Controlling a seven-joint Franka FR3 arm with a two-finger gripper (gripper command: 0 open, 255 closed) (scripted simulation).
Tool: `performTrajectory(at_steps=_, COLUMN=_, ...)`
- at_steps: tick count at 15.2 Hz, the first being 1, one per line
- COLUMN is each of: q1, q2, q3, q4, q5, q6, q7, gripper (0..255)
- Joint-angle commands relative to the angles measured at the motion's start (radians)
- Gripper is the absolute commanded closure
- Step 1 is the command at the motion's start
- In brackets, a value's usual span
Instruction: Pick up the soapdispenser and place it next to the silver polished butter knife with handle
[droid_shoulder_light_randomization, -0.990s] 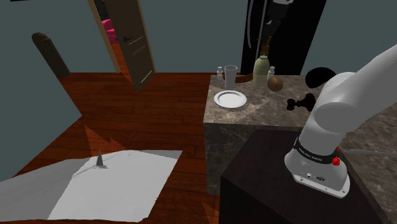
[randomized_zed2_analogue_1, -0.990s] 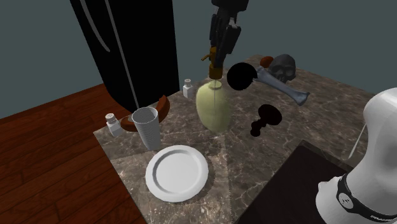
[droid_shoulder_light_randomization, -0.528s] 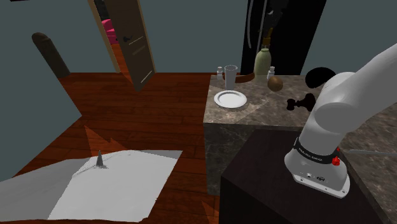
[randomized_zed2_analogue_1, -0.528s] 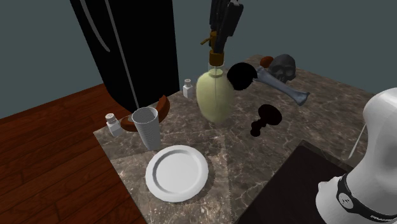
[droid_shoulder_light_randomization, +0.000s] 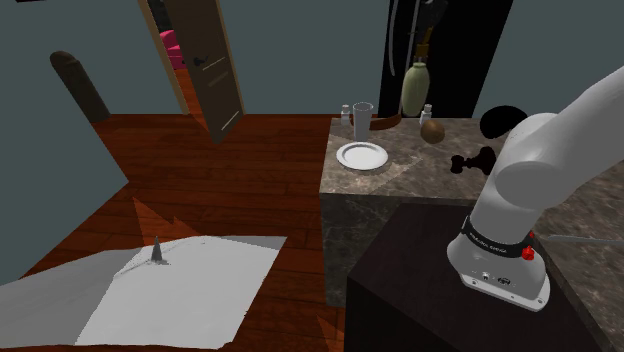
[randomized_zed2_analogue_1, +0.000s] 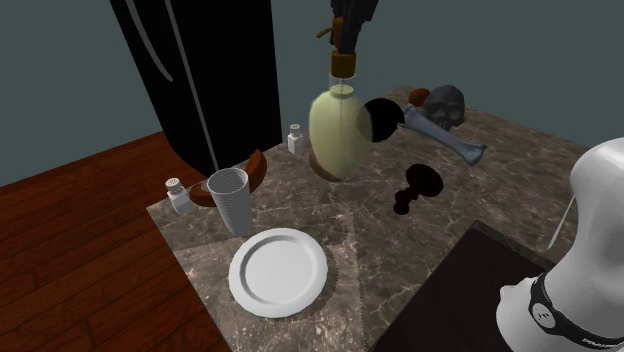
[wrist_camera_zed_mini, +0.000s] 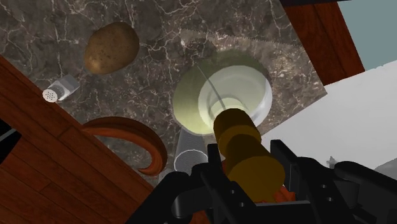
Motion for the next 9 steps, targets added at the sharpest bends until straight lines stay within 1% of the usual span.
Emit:
performTrajectory(at_steps=1, q1=0.003, q2=0.007, q3=0.001, q4=0.035, q5=0.004, q6=-0.027, q7=-0.002, gripper=255)
performTrajectory(at_steps=9, q1=0.018, q2=0.045, q3=0.005, q4=0.173, q5=0.024, q6=-0.13, q7=-0.006, gripper=255)
